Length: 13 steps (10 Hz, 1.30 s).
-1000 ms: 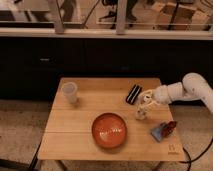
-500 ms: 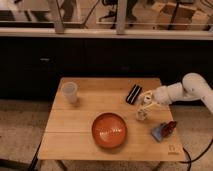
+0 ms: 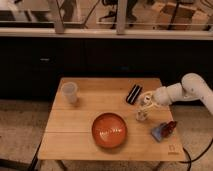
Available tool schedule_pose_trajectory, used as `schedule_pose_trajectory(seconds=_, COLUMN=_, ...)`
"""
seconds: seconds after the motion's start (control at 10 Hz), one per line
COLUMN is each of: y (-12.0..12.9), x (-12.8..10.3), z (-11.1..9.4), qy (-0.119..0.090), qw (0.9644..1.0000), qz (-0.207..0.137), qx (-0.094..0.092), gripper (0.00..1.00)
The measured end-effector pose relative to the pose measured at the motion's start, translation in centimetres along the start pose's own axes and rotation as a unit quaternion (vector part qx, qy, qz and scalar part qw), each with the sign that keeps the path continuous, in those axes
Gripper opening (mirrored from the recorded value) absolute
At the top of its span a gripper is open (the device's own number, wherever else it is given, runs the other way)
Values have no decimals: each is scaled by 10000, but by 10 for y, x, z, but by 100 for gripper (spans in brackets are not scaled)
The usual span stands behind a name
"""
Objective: Stand the bottle upright
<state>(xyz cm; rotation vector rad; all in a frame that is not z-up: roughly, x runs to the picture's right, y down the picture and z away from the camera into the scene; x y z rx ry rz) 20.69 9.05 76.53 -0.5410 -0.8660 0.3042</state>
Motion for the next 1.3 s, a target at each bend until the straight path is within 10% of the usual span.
schedule_pose_trajectory(seconds=1.3, y=-12, x=2, z=-17, qy=77, qw=9996, qz=-44, qx=284, gripper=80)
